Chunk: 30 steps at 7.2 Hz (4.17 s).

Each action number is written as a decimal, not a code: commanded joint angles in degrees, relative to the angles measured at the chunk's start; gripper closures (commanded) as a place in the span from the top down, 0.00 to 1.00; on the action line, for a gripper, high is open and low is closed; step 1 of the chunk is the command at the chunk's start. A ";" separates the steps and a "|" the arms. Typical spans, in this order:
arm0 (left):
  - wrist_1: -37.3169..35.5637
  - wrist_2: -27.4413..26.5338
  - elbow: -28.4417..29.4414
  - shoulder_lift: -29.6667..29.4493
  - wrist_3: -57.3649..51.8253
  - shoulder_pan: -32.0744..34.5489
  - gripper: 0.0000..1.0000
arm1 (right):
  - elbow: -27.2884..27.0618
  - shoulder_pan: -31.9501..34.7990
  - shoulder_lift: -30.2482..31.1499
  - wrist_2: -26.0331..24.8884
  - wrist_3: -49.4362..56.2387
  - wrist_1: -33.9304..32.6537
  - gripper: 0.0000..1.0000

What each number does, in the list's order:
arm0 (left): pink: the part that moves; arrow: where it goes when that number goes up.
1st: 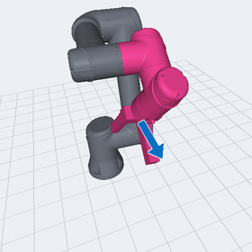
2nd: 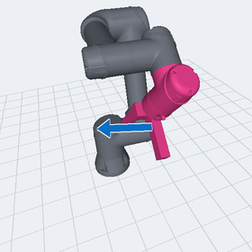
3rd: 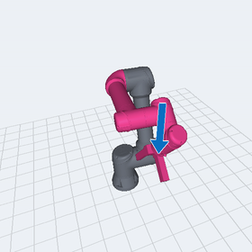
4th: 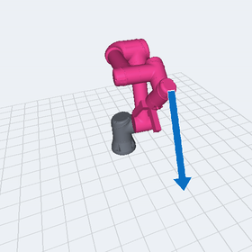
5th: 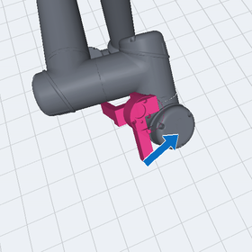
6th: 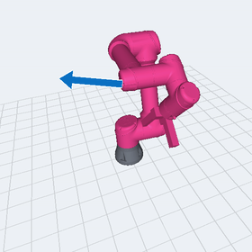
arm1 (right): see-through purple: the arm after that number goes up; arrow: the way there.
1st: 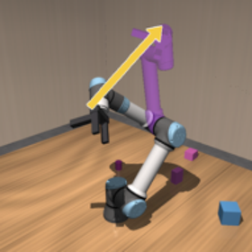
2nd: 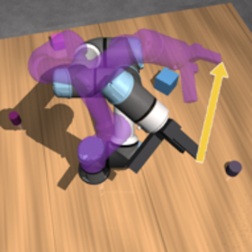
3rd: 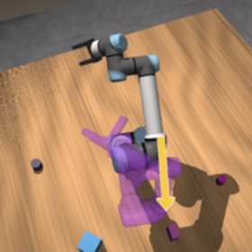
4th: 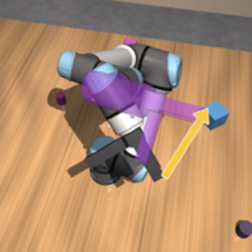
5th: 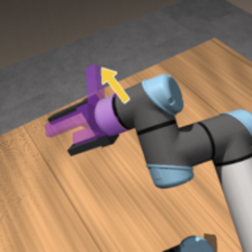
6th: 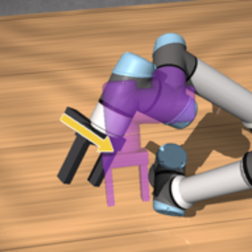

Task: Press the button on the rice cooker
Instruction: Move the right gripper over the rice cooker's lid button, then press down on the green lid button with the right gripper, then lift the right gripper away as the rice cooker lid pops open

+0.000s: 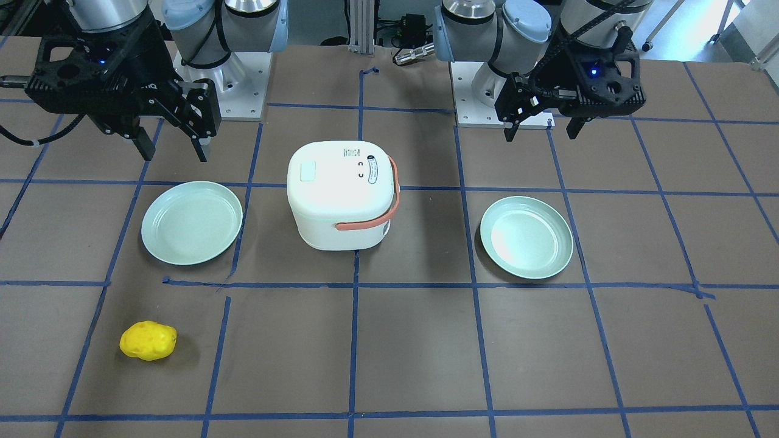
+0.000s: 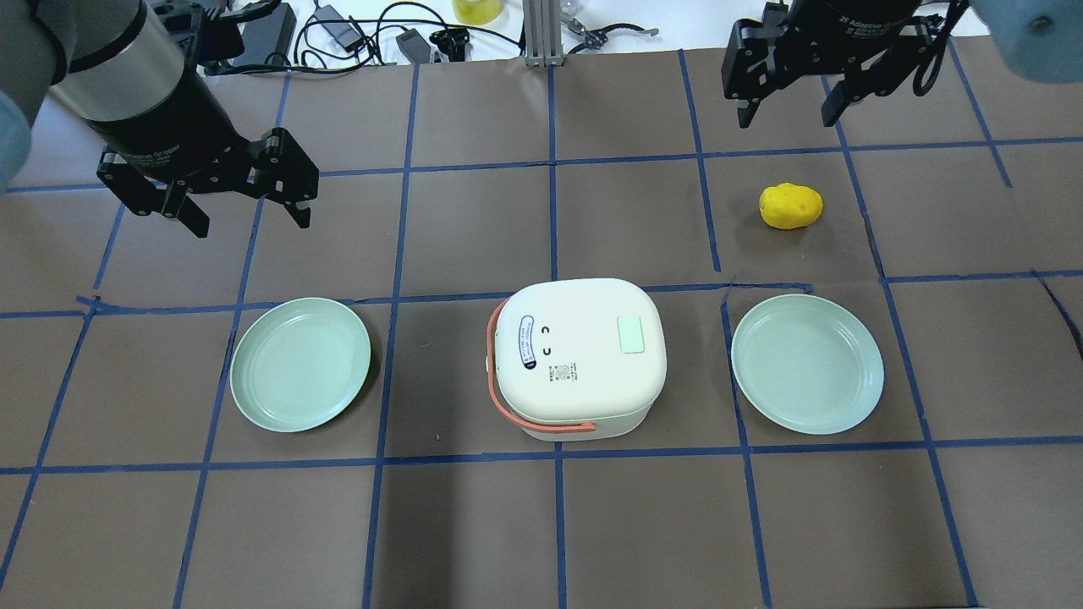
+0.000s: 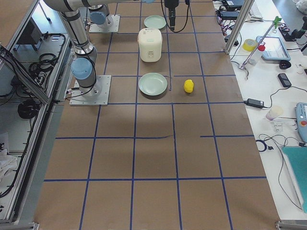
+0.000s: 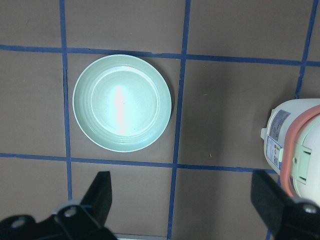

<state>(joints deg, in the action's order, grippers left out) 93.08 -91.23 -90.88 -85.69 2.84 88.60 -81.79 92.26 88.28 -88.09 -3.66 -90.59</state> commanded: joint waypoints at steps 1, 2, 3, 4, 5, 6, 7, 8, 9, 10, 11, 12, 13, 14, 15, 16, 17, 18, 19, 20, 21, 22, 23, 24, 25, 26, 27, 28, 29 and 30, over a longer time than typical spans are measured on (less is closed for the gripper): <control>0.00 0.00 0.00 0.00 0.06 0.00 1.00 | -1.61 1.43 0.22 2.75 -0.03 0.86 0.00; 0.00 0.00 0.00 0.00 -0.02 0.00 1.00 | -2.84 3.52 0.22 2.75 -2.12 0.95 0.00; 0.00 0.00 0.00 0.00 0.06 0.00 1.00 | -4.24 7.03 0.14 2.23 -8.40 0.86 0.00; 0.00 0.00 0.00 0.00 -0.02 0.00 1.00 | -6.43 9.67 0.14 2.66 -11.25 0.77 0.00; 0.00 0.00 0.00 0.00 0.06 0.00 1.00 | -8.63 11.61 0.14 2.49 -12.93 -0.10 0.00; 0.00 0.00 0.00 0.00 -0.02 0.00 1.00 | -10.65 12.76 0.05 2.57 -12.95 -0.11 0.00; 0.00 0.00 0.00 0.00 -0.03 0.00 1.00 | -13.46 12.86 -0.30 2.75 -12.51 -2.02 0.00; 0.00 0.00 0.00 0.00 -0.03 0.00 1.00 | -17.84 13.47 -0.22 2.84 -12.51 -5.09 0.00; 0.00 0.00 0.00 0.00 0.06 0.00 1.00 | -20.84 13.91 0.13 2.32 -12.42 -7.55 0.00; 0.00 0.00 0.00 0.00 -0.02 0.00 1.00 | -21.83 14.09 -0.21 2.14 -12.42 -8.27 0.00; 0.00 0.00 0.00 0.00 -0.03 0.00 1.00 | -22.18 14.70 -0.48 2.31 -12.42 -9.07 0.00; 0.00 0.00 0.00 0.00 -0.03 0.00 1.00 | -22.97 15.14 -0.48 2.40 -12.42 -11.42 0.00; 0.00 0.00 0.00 0.00 -0.03 0.00 1.00 | -23.50 15.15 -0.48 2.05 -12.34 -12.49 0.00; 0.00 0.00 0.00 0.00 -0.03 0.00 1.00 | -23.59 15.15 -0.48 1.96 -12.33 -12.50 0.00; 0.00 0.00 0.00 0.00 -0.03 0.00 1.00 | -23.68 15.15 -0.48 1.87 -12.33 -12.50 0.00; 0.00 0.00 0.00 0.00 0.06 0.00 1.00 | -23.86 15.15 -0.83 2.05 -12.42 -13.37 0.00; 0.00 0.00 0.00 0.00 -0.02 0.00 1.00 | -23.77 15.15 -1.44 2.05 -12.34 -13.73 0.00; 0.00 0.00 0.00 0.00 -0.03 0.00 1.00 | -23.77 15.15 -1.45 2.05 -12.42 -13.82 0.00; 0.00 0.00 0.00 0.00 -0.03 0.00 1.00 | -23.68 15.15 -1.45 1.87 -12.42 -13.82 0.00; 0.00 0.00 0.00 0.00 -0.03 0.00 1.00 | -22.81 15.15 -1.19 1.52 -12.42 -13.82 0.38; 0.00 0.00 0.00 0.00 -0.03 0.00 1.00 | -22.46 15.06 -0.75 -0.83 -12.42 -13.65 0.99; 0.00 0.00 0.00 0.00 -0.03 0.00 1.00 | -20.97 14.80 -0.66 -1.11 -12.51 -12.86 1.00; 0.00 0.00 0.00 0.00 -0.03 0.00 1.00 | -18.17 14.10 -0.66 -1.64 -12.34 -10.59 1.00; 0.00 0.00 0.00 0.00 -0.03 0.00 1.00 | -14.14 12.70 -0.74 -2.60 -12.16 -7.78 1.00; 0.00 0.00 0.00 0.00 0.06 0.00 1.00 | -11.06 9.12 -0.66 -2.18 -9.98 -5.67 1.00; 0.00 0.00 0.00 0.00 -0.02 0.00 1.00 | -8.16 5.86 -0.66 -1.91 -6.13 -3.73 1.00; 0.00 0.00 0.00 0.00 -0.03 0.00 1.00 | -5.34 3.57 -0.74 -1.91 -5.31 -0.41 1.00; 0.00 0.00 0.00 0.00 0.06 0.00 1.00 | -3.83 0.85 -0.74 -1.73 2.27 1.28 1.00; 0.00 0.00 0.00 0.00 -0.02 0.00 1.00 | -2.69 -1.62 -0.48 -1.82 4.00 1.30 1.00; 0.00 0.00 0.00 0.00 -0.03 0.00 1.00 | -1.11 -3.38 -0.39 -1.73 4.36 1.21 1.00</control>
<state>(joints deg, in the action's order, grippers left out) 93.08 -91.23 -90.88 -85.69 2.83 88.59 -84.80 91.47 87.74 -89.89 -1.14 -89.70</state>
